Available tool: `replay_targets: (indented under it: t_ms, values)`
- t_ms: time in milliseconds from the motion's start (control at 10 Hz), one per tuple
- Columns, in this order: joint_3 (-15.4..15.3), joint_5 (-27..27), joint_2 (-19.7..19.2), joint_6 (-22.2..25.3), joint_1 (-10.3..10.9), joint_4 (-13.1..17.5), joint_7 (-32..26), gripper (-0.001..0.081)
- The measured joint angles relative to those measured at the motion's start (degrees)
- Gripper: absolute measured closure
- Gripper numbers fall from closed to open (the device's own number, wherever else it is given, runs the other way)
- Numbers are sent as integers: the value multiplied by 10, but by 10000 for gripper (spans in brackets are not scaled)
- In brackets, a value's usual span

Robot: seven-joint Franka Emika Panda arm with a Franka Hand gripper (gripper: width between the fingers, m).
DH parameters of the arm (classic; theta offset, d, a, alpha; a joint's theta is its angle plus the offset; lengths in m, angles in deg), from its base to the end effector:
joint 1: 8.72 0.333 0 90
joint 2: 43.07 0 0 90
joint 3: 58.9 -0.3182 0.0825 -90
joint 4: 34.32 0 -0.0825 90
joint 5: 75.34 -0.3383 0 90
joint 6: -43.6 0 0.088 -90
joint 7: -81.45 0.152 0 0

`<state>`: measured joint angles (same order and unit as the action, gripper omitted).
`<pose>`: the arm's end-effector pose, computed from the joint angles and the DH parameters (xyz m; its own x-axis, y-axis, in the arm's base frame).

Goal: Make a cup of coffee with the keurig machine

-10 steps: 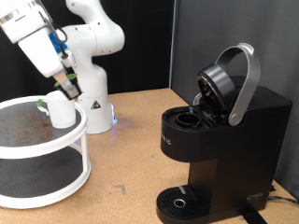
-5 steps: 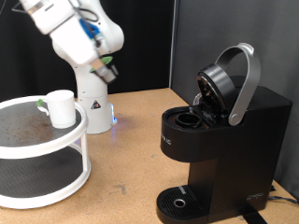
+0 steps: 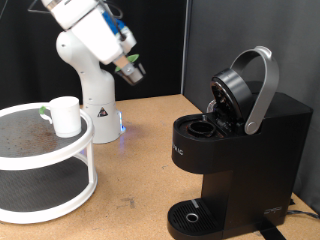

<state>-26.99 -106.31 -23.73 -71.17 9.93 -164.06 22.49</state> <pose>0.4262 -0.0608 0.4752 0.7738 0.3956 0.4948 0.6001 -0.7080 -0.3724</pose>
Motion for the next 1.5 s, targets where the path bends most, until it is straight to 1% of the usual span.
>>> replay_targets:
  t_ms: [200, 500, 700, 900, 1000, 1100, 1300, 1500]
  values:
    - [-16, -24, -5, -8, 15, 10, 25, 330]
    - [-46, -28, -20, -9, 34, 35, 52, 330]
    - [-59, -28, -24, -9, 39, 39, 55, 330]
    - [-60, -28, -24, -9, 40, 39, 56, 330]
    - [-60, -23, -24, -9, 40, 35, 44, 330]
    - [-61, -11, -27, -12, 40, 26, 43, 330]
    - [-73, 5, -44, -49, 40, 2, 49, 330]
    - [-85, 2, -65, -90, 41, -14, 49, 330]
